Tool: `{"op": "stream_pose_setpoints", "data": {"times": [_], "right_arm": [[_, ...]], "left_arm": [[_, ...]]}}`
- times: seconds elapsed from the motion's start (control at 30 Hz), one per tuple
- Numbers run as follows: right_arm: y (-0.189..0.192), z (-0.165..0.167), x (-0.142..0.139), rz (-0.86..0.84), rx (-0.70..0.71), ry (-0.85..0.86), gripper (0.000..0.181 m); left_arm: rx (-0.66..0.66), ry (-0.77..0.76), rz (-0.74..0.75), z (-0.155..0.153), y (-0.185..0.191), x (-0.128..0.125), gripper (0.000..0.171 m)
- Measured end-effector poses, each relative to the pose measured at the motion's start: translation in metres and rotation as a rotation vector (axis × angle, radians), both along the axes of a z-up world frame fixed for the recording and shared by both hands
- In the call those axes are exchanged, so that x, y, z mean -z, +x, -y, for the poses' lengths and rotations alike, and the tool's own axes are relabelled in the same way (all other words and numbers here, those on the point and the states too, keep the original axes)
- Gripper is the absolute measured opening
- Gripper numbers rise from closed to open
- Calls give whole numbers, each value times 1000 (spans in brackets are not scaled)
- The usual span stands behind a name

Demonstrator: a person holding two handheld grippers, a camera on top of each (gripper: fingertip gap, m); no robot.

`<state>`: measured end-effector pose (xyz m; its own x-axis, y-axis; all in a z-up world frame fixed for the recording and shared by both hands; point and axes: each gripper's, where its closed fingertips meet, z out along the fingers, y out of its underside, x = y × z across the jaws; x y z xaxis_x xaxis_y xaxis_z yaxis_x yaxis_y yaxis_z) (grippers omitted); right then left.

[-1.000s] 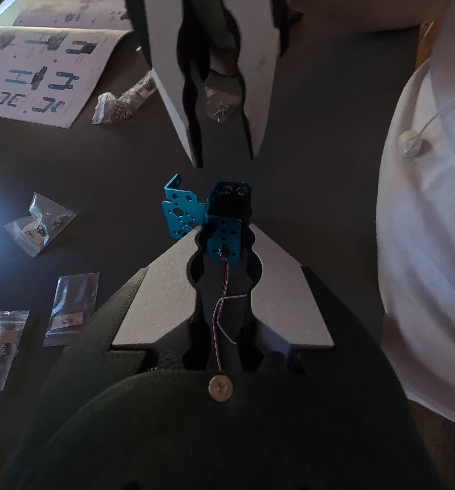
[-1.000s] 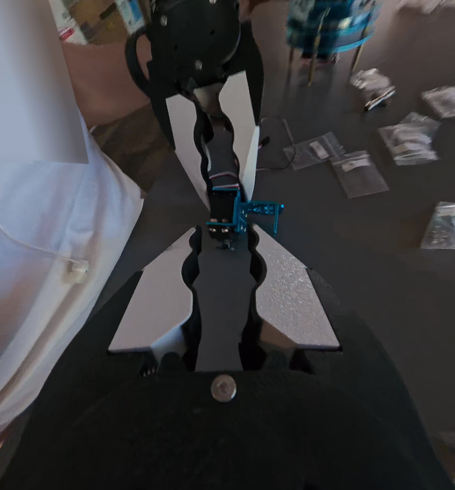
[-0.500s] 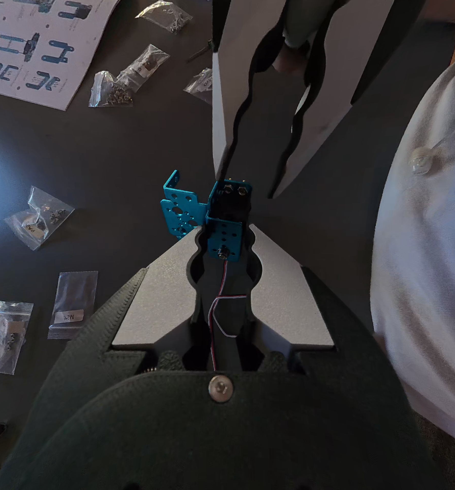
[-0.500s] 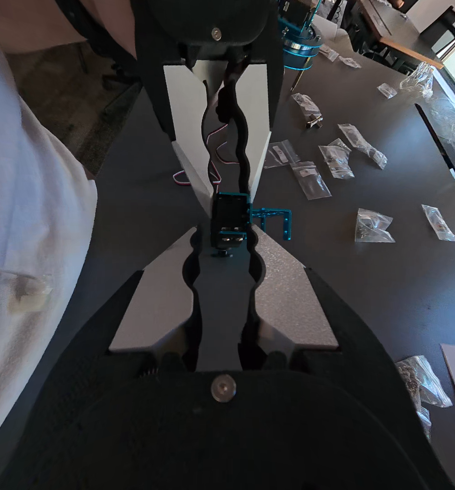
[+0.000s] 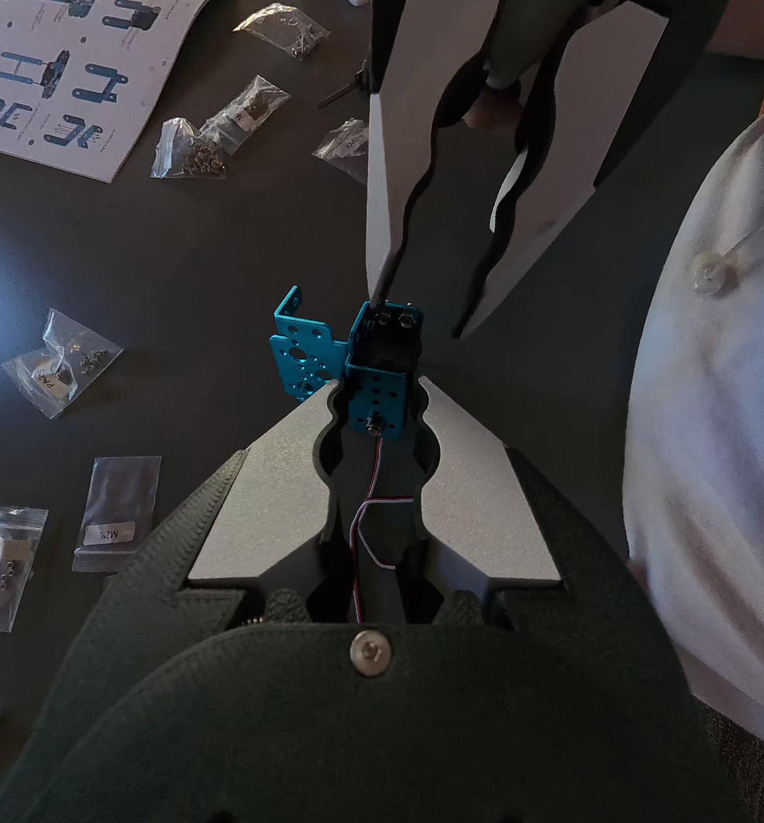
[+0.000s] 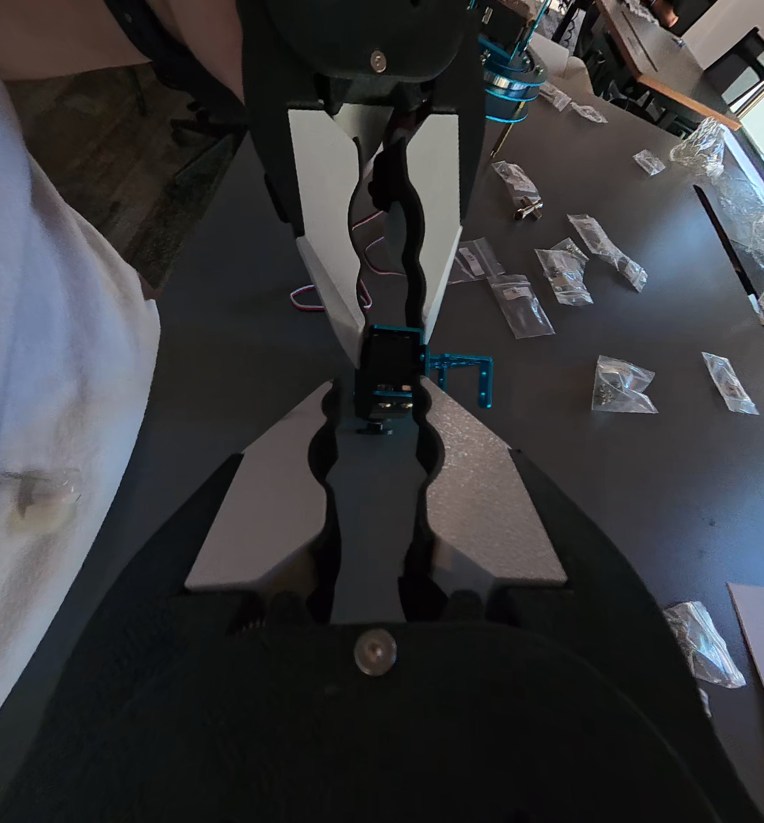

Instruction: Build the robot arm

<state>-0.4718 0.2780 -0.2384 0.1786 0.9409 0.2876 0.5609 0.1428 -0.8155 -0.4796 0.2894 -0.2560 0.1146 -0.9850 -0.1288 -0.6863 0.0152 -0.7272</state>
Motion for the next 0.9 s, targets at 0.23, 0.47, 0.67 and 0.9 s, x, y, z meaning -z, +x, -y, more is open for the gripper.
{"op": "stream_pose_setpoints", "data": {"times": [0.23,0.47,0.67,0.9], "right_arm": [[2,5,-4,-29,-19,-12,25],[12,-8,-8,-98,18,7,31],[14,-10,-5,-191,4,-155,33],[3,-4,0,-184,-31,-154,30]], "left_arm": [[-2,-7,2,-1,1,0,28],[-5,-32,47,-1,-1,1,28],[30,-72,113,2,-8,3,28],[71,-74,132,3,-10,4,28]]}}
